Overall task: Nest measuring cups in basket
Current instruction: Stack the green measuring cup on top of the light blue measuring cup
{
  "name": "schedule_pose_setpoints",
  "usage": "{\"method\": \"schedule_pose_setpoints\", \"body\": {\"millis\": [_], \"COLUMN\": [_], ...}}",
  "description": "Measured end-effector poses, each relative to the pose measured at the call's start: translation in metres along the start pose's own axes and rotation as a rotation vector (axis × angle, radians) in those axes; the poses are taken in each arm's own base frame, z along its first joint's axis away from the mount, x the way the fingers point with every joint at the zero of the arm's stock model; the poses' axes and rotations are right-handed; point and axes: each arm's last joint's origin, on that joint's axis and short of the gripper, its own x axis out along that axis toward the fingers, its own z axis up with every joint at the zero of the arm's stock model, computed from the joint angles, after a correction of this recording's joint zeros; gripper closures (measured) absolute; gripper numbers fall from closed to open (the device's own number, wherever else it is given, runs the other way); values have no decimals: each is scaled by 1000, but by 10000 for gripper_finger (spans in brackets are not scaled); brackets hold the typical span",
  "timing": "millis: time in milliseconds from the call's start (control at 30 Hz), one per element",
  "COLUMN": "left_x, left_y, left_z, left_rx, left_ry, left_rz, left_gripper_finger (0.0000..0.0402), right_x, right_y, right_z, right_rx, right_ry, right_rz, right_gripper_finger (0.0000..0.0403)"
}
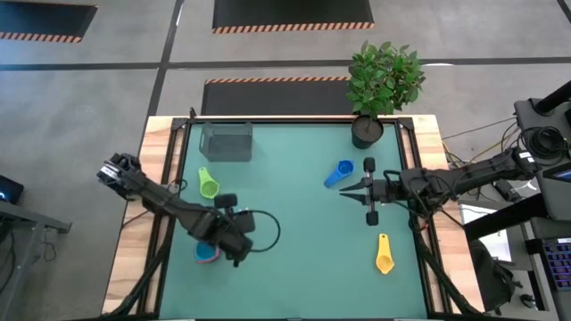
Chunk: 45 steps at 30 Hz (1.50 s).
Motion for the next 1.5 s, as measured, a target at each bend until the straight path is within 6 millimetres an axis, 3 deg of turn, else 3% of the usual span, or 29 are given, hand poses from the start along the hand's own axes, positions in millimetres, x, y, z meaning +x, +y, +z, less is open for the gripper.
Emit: {"method": "schedule_pose_setpoints", "body": {"millis": [233, 533, 733, 967, 1233, 1500], "left_x": [9, 37, 65, 88, 93, 106], "left_y": [28, 63, 85, 104, 120, 123], "left_z": [2, 4, -19, -46, -55, -67], "left_rx": [-192, -382, -427, -493, -568, -600], "left_ry": [161, 296, 410, 426, 377, 354], "left_rz": [60, 102, 198, 216, 195, 186], "left_gripper_finger": [388, 289, 237, 243, 261, 271], "right_x": [-2, -3, -3, -4, -4, -4], "right_y": [-2, -3, -2, -2, -2, -2], "right_z": [9, 9, 8, 6, 6, 6], "right_rx": [50, 68, 67, 63, 63, 63], "right_ry": [106, 159, 166, 183, 182, 182], "right_rz": [21, 29, 30, 33, 33, 33], "right_gripper_finger": [374, 374, 374, 374, 374, 374]}}
